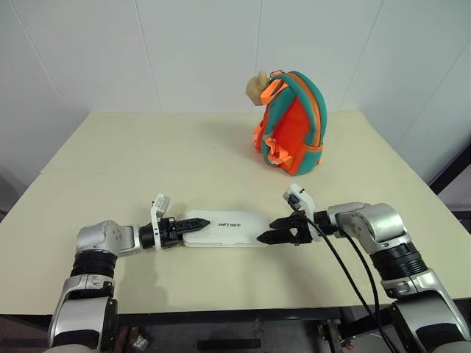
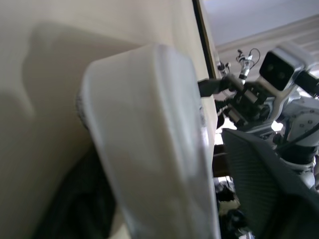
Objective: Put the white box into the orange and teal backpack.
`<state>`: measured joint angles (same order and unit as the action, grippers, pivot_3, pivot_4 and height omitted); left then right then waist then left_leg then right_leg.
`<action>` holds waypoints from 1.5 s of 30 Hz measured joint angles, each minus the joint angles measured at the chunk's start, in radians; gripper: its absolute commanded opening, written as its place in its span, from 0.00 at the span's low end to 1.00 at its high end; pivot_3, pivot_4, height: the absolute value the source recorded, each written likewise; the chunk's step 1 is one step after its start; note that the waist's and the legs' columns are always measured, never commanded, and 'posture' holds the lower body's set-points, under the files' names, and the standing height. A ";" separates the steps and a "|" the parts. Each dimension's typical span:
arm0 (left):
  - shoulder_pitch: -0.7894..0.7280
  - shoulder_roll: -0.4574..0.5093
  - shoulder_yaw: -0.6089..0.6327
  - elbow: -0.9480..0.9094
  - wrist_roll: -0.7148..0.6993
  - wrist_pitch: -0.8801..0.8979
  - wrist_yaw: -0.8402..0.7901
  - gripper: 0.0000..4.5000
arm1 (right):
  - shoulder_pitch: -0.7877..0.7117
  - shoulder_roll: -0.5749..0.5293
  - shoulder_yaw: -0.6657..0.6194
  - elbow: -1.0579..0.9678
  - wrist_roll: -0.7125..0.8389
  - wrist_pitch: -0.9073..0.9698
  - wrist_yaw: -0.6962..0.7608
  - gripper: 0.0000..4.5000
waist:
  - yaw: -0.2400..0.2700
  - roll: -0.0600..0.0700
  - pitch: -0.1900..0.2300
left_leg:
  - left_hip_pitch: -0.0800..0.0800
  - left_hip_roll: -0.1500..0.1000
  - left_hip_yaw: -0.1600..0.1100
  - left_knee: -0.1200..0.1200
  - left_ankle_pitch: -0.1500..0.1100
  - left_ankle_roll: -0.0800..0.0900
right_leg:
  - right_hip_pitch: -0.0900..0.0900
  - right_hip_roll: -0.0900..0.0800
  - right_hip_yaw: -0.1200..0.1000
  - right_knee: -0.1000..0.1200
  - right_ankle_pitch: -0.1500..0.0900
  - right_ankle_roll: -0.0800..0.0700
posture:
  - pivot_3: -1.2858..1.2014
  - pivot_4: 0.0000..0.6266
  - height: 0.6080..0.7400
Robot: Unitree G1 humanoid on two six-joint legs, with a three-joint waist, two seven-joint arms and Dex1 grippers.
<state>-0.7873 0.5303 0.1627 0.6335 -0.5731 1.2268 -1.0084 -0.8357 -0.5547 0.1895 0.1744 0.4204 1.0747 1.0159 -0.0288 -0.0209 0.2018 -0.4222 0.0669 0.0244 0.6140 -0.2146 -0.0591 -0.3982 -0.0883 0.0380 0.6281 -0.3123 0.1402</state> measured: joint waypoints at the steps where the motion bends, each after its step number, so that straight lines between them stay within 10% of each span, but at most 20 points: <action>1: 0.002 0.004 -0.007 -0.004 -0.002 0.008 -0.011 0.47 | 0.000 0.002 0.000 0.000 -0.001 -0.003 -0.001 1.00 | 0.000 0.000 0.000 | 0.000 0.000 0.000 0.000 0.000 0.000 | 0.000 0.000 0.000 0.000 0.000 0.000 | 0.52 0.24 1.00; 5: 0.003 0.017 -0.006 -0.029 -0.027 0.020 -0.045 0.30 | 0.000 0.010 0.000 0.009 -0.002 -0.005 -0.009 1.00 | 0.000 0.000 0.000 | 0.000 0.000 0.000 0.000 0.000 0.000 | 0.000 0.000 0.000 0.000 0.000 0.000 | 0.52 0.24 1.00; 24: 0.191 0.134 0.185 -0.283 -0.081 -0.167 -0.033 0.30 | -0.079 -0.101 -0.201 0.077 -0.046 -0.186 -0.120 1.00 | 0.002 -0.001 0.000 | -0.001 0.000 0.000 -0.002 0.000 -0.001 | -0.001 0.000 0.000 -0.002 -0.001 -0.001 | 0.52 0.24 1.00; 45: 0.285 0.110 0.326 -0.432 -0.179 -0.347 0.025 0.30 | -0.395 0.087 -0.357 0.869 -0.199 -0.865 -0.476 1.00 | -0.029 -0.001 0.001 | 0.000 0.000 0.001 -0.003 0.002 -0.005 | -0.001 0.000 0.002 -0.002 0.000 -0.001 | 0.52 0.24 1.00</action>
<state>-0.5024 0.6398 0.4889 0.2019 -0.7522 0.8798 -0.9830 -1.2311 -0.4681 -0.1680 1.0435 0.2210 0.2094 0.5401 -0.0575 -0.0221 0.2030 -0.4227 0.0672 0.0258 0.6111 -0.2127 -0.0644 -0.3994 -0.0886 0.0395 0.6258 -0.3128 0.1396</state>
